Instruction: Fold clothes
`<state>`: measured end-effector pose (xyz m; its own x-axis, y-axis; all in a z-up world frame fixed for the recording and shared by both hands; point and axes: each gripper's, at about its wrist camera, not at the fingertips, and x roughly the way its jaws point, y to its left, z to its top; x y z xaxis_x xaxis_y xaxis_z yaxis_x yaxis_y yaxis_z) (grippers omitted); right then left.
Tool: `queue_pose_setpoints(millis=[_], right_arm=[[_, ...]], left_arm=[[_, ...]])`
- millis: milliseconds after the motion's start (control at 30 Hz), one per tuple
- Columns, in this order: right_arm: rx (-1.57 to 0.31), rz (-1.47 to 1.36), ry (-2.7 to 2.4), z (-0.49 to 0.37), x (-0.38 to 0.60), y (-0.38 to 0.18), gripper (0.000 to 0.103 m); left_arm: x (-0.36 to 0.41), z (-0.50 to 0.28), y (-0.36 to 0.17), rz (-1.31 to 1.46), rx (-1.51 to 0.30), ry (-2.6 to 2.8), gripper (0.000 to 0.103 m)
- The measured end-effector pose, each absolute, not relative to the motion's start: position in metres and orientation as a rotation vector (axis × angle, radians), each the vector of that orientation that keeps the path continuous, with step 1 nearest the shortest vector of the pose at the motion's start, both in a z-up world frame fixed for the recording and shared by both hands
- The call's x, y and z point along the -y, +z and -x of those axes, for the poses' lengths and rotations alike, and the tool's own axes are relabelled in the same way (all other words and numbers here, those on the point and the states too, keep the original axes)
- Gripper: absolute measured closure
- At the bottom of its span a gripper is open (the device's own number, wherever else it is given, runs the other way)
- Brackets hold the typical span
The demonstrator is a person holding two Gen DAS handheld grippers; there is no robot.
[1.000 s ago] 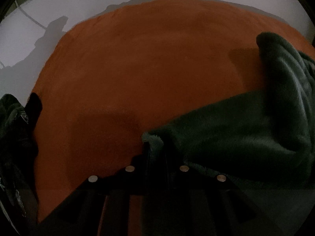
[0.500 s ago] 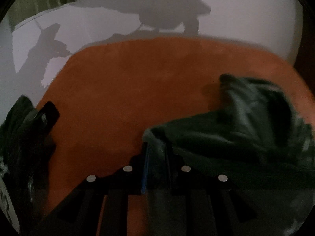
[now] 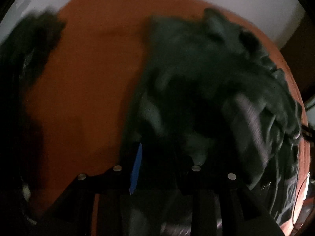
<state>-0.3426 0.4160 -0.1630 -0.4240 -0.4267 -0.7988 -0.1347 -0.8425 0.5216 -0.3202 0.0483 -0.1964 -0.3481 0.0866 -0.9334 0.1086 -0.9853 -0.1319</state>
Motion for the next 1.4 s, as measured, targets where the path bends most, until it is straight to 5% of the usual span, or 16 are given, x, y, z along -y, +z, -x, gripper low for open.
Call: queue_pose_setpoints(millis=[167,367,433,600,1100,1233,1267,1300,1400], right_arm=[[0.726,-1.633,-2.452,0.282,-0.423,-0.163,0.04],[0.947,-1.651,-2.388,0.206,-0.428,-0.174,0.04],[0.991,-1.663,-2.348,0.186,-0.423,-0.177,0.04],[0.998,-1.666,-2.305,0.158,-0.414,-0.168,0.04],[1.126,-1.711,-2.225,0.074,-0.401,-0.179,0.041],[1.202,-1.68,-2.168,0.068,-0.399,-0.184,0.071],[1.212,-1.674,-2.16,0.069,-0.397,-0.186,0.086],[1.206,-1.67,-2.161,0.071,-0.391,-0.188,0.091],[1.2,-1.632,-2.175,0.072,-0.382,-0.185,0.092]], left_arm=[[-0.054,0.277,-0.188,-1.767,-0.14,-2.564,0.07],[-0.056,0.234,-0.173,-1.743,-0.077,-2.588,0.064],[-0.048,0.223,-0.177,-1.729,-0.068,-2.565,0.053],[-0.025,0.193,-0.197,-1.811,-0.063,-2.484,0.053],[-0.006,0.147,-0.222,-1.818,-0.586,-2.567,0.053],[-0.012,0.135,-0.229,-1.833,-0.675,-2.563,0.057],[-0.012,0.136,-0.227,-1.824,-0.662,-2.577,0.065],[-0.011,0.136,-0.223,-1.806,-0.642,-2.59,0.091],[-0.002,0.124,-0.211,-1.72,-0.664,-2.629,0.091]])
